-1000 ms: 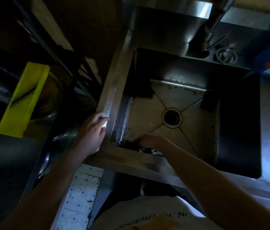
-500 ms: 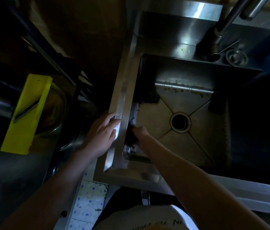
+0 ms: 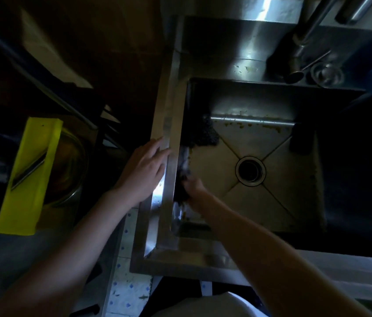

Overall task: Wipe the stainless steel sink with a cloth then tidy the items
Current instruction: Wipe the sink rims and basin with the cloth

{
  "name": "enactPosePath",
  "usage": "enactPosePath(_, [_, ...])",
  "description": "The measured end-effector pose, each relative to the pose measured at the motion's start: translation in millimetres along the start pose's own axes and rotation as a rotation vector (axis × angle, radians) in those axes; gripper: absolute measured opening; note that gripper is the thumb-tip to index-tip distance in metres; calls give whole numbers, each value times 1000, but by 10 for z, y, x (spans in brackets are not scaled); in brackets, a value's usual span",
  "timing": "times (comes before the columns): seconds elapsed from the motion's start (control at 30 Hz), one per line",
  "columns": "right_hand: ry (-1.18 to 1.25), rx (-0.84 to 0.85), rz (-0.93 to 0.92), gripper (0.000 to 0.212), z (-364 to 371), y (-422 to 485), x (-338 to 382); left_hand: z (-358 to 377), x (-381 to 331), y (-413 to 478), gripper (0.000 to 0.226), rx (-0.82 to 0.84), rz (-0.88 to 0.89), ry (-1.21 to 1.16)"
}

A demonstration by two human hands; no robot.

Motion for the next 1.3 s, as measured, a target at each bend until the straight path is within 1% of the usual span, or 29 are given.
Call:
enactPosePath(0.07, [-127,49,58,34,48,-72,-354,-5,-30,83,36,10,27,21])
enactPosePath(0.1, [-148,51,74,34,48,-91,-455,5,-38,119,37,22,32,28])
enactPosePath(0.17, [-58,55,129,36,58,-134,-504,25,-42,185,39,40,27,30])
enactPosePath(0.23, [21,24,156,36,39,-95,-389,19,-33,245,40,41,14,26])
enactPosePath(0.3, [77,-33,83,36,-22,65,-79,2,-29,307,40,34,15,25])
enactPosePath(0.4, [152,-46,-97,37,-73,351,651,1,-6,405,42,44,-7,15])
enactPosePath(0.5, [338,-41,-233,36,-136,533,1313,-5,18,483,45,54,-42,-14])
enactPosePath(0.6, [381,-1,-294,39,-142,594,1539,-34,23,550,45,58,-37,-15])
enactPosePath(0.7, [376,-1,-253,38,-116,607,1205,-63,47,607,43,57,-45,-28])
enactPosePath(0.77, [255,-9,-175,33,-71,531,760,-67,39,639,41,53,-26,-18])
enactPosePath(0.83, [127,-27,-42,25,-41,420,202,-58,23,668,40,56,-6,-5])
enactPosePath(0.93, [70,-35,145,24,12,180,-507,-19,9,697,40,55,6,-14])
enactPosePath(1.03, [70,-44,207,25,28,111,-699,30,20,721,41,60,-13,-25])
enactPosePath(1.1, [109,-59,189,23,1,243,-501,48,31,734,40,58,-14,-6])
enactPosePath(1.13, [101,-55,149,25,-14,356,-315,55,33,736,40,56,-6,9])
enactPosePath(1.2, [86,-40,29,32,-50,601,193,73,35,738,39,49,5,30])
enactPosePath(1.3, [237,-32,-170,35,-116,909,1073,90,47,763,39,43,-36,4])
Point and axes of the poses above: each hand's wrist, its own y-axis towards the middle knuckle, its own z-axis out of the palm, x = y × z, the point moved 8 cm from there along y, towards the middle knuckle, and after that the axes turned 10 degrees about -z, right-handed, at the moved point
